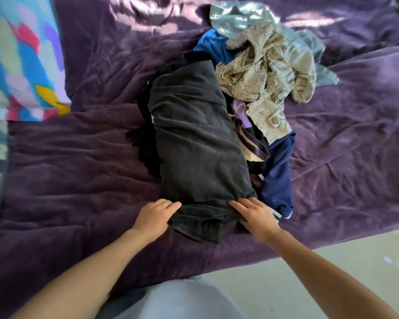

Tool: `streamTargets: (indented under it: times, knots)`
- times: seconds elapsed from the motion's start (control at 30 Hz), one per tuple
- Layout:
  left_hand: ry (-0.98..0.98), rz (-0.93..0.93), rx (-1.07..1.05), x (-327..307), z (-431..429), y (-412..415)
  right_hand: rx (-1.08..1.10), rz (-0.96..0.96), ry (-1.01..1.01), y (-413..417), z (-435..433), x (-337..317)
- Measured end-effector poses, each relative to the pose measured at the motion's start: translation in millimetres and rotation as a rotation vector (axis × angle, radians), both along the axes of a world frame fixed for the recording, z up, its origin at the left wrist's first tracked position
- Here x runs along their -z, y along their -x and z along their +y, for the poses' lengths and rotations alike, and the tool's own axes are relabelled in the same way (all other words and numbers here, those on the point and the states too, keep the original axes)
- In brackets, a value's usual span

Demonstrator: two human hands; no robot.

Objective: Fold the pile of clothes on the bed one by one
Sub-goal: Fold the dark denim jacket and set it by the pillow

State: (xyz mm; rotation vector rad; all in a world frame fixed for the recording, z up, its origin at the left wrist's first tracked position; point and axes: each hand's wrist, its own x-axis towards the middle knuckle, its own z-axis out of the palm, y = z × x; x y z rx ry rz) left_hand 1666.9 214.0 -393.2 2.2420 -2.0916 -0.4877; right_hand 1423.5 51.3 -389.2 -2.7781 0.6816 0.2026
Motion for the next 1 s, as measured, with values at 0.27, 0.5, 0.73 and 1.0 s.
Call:
streamTargets:
  times: [0.27, 0.5, 0.73, 1.0]
  knots:
    - [-0.061, 0.286, -0.066, -59.9, -0.3, -4.0, 0.028, 0.181, -0.172, -3.1, -8.9, -75.7]
    - [-0.286, 0.482, 0.06, -101.2, 34.1, -4.0, -0.001, 0.387, -0.292, -4.3, 25.4, -137.5]
    - [-0.477, 0.945, -0.002, -150.5, 23.6, -39.7, 0.004, 0.549, -0.434, -46.0, 2.7, -188.2]
    - [0.043, 1.282, -0.872, -150.2, -85.4, -92.9, 0.793, -0.367, -0.238, -118.5, -97.3, -218.2]
